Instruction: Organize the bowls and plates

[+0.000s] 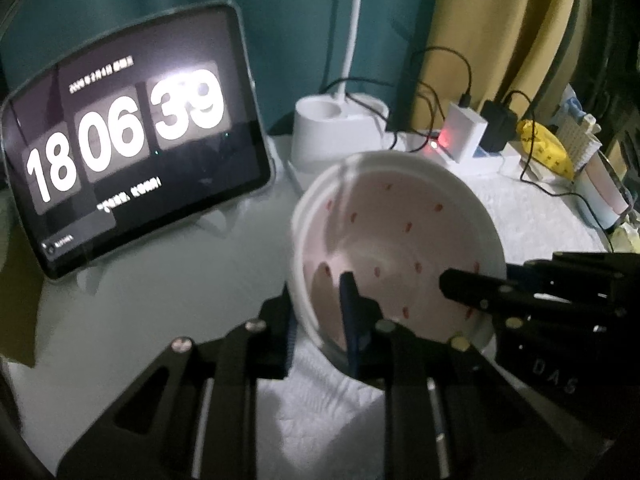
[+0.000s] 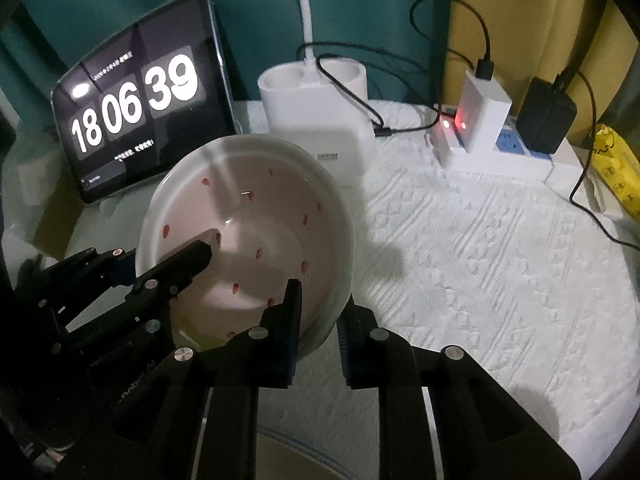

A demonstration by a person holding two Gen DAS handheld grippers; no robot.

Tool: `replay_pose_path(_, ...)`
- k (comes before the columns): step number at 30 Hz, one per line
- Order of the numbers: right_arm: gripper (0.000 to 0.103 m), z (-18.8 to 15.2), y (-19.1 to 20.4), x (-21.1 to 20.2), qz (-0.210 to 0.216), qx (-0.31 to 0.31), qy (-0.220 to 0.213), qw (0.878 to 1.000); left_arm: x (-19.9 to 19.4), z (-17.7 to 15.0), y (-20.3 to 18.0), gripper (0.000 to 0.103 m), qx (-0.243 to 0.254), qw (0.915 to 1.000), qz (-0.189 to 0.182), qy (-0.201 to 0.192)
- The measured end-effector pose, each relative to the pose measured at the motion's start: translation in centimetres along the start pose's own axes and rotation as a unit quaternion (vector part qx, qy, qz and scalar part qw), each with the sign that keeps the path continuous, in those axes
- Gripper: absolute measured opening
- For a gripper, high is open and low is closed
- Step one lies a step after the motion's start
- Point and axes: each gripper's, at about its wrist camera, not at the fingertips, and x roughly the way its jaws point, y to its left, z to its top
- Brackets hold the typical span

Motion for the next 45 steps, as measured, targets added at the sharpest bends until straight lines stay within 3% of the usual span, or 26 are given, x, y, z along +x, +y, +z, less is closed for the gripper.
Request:
replay_pose_path(16, 0.018, 0.0, 0.8, -4.9, 0.003, -0.016, -0.04, 0.999, -4.9, 0.1, -0.7, 0.02, 0.0, 0.999, 0.011, -0.042)
replay_pose_path(45, 0.018, -5.1, 0.0, -13.2, 0.018, -0.016, -0.087, 0.996, -12.8, -2.8, -5.5, 0.02, -0.001, 0.997, 0.009, -0.076)
